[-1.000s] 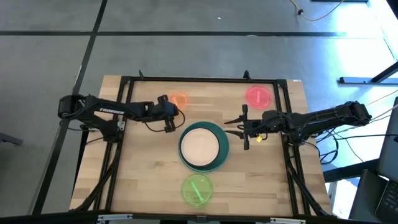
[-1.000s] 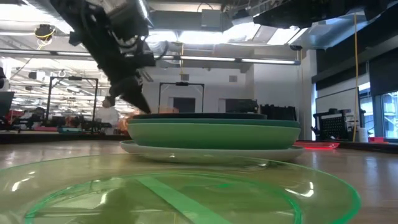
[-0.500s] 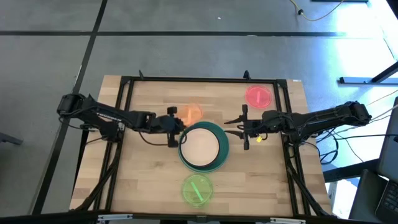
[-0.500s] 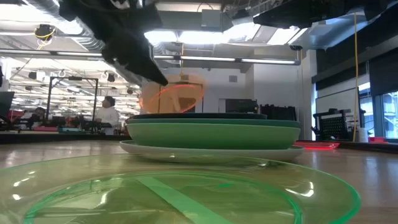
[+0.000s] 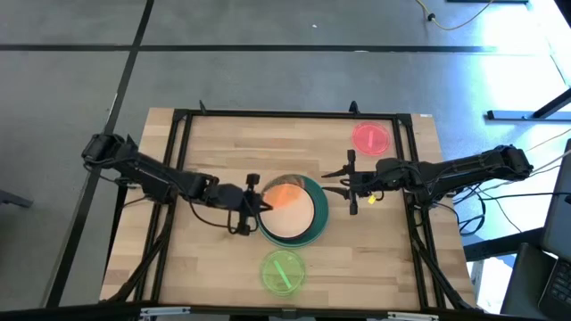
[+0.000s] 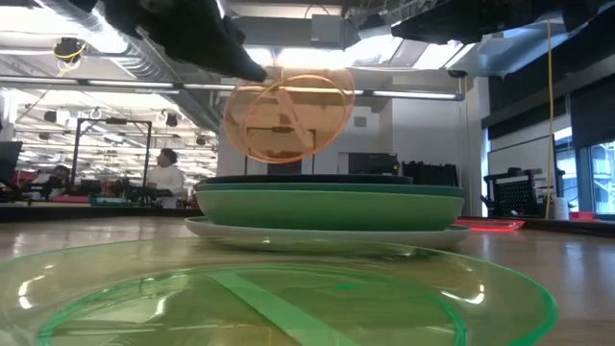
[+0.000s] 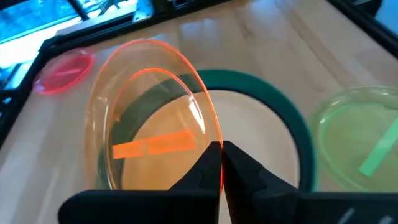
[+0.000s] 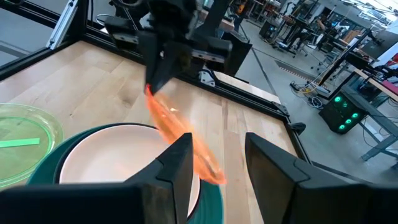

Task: Stack plastic plates
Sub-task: Stack the orange plate on the pink plate

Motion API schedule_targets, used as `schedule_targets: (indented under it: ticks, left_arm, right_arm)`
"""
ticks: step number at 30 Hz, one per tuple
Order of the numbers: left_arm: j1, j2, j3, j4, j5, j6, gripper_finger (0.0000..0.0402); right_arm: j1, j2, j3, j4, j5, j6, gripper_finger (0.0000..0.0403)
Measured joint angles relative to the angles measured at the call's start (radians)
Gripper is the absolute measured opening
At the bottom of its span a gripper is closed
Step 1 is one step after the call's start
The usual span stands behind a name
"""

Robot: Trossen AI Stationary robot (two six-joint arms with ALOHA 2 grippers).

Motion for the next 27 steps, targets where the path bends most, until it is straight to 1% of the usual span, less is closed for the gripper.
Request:
schedule_targets:
  ticks: [3, 9, 14, 21, 24, 27]
  left_arm:
    - [-0.016, 0.033, 0.0, 0.011, 0.0, 0.0, 0.0002]
    - [-0.024, 0.159, -0.001, 0.104, 0.002, 0.001, 0.0002]
    - [-0.025, 0.25, -0.001, 0.133, 0.003, -0.002, 0.0002]
    - [-0.024, 0.325, -0.001, 0.169, 0.004, -0.003, 0.0003]
    - [-0.024, 0.33, -0.001, 0.171, -0.017, -0.003, 0.0014]
    - [-0.023, 0.33, -0.001, 0.176, -0.02, -0.005, 0.0039]
  right_arm:
    - [0.0, 0.0, 0.0, 0.0, 0.0, 0.0, 0.0138]
    - [0.0, 0.0, 0.0, 0.0, 0.0, 0.0, 0.0138]
    - [0.0, 0.0, 0.0, 0.0, 0.0, 0.0, 0.0138]
    - [0.0, 0.0, 0.0, 0.0, -0.001, 0.004, 0.0138]
    - [0.0, 0.0, 0.0, 0.0, -0.002, 0.005, 0.0138]
    - [0.0, 0.0, 0.0, -0.002, -0.002, 0.005, 0.0138]
